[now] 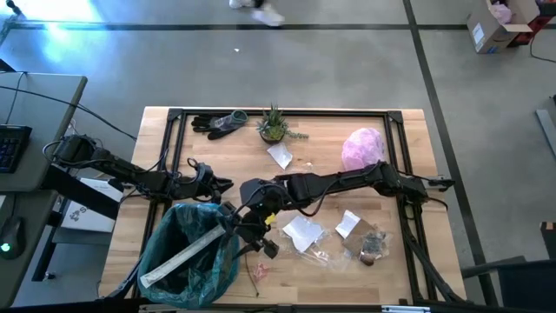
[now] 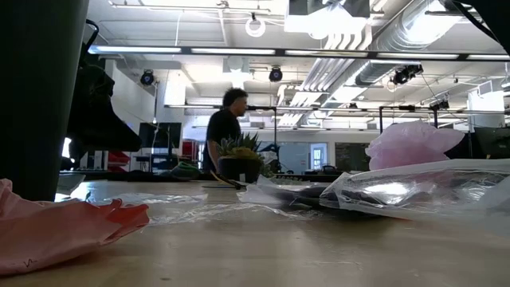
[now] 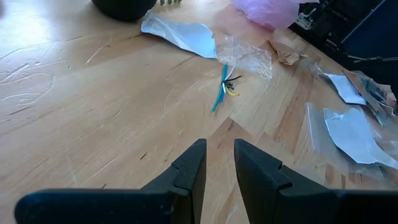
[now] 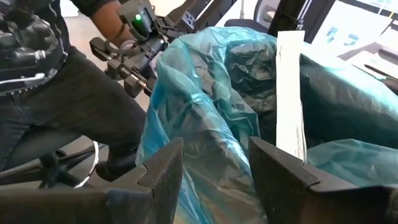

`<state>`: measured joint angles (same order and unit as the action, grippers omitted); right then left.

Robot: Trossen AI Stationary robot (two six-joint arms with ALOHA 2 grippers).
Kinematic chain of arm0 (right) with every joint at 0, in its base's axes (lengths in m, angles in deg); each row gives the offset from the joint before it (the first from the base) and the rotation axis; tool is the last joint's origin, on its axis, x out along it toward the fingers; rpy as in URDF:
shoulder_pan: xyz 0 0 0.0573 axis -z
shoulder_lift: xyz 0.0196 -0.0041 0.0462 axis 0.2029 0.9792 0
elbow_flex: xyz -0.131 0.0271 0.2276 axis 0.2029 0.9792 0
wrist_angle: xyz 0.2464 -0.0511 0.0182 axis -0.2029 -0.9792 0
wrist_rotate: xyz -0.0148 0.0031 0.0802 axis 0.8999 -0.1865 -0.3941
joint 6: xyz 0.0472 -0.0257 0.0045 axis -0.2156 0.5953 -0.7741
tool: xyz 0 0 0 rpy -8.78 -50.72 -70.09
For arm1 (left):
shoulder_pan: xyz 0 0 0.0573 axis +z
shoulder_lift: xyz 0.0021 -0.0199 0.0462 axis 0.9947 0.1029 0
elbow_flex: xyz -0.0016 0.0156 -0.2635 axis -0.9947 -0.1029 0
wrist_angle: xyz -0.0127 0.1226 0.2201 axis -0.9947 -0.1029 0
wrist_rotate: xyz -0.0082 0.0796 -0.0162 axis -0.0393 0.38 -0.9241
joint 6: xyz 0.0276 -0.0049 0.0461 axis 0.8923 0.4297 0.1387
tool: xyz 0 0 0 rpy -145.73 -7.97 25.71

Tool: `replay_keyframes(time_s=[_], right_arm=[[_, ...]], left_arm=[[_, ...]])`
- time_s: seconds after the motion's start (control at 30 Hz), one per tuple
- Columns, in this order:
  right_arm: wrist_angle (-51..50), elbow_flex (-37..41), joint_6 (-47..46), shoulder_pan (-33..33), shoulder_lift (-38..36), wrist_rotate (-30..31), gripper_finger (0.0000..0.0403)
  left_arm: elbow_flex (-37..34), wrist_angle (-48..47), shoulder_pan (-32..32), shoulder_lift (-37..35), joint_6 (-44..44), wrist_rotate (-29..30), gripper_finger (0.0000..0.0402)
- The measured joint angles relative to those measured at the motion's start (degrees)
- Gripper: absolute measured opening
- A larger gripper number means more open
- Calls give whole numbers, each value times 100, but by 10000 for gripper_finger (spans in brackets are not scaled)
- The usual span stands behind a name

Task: Place trash/remove bag and relplace
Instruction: Move the trash bin into the center

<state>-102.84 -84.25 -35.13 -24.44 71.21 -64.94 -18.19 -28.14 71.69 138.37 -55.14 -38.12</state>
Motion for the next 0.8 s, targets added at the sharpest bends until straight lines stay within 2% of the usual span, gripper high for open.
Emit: replay_keyframes(time_s=[0.3,0.6,0.8], right_arm=[[294,0,85,2,0,205,167],[-39,-13,41,61,130,216,167],[-186,-30,65,57,155,538,166]], left_arm=[[0,-2,0,0,4,83,67],[2,-6,2,0,-44,81,67],[4,-12,2,13,-91,61,67]])
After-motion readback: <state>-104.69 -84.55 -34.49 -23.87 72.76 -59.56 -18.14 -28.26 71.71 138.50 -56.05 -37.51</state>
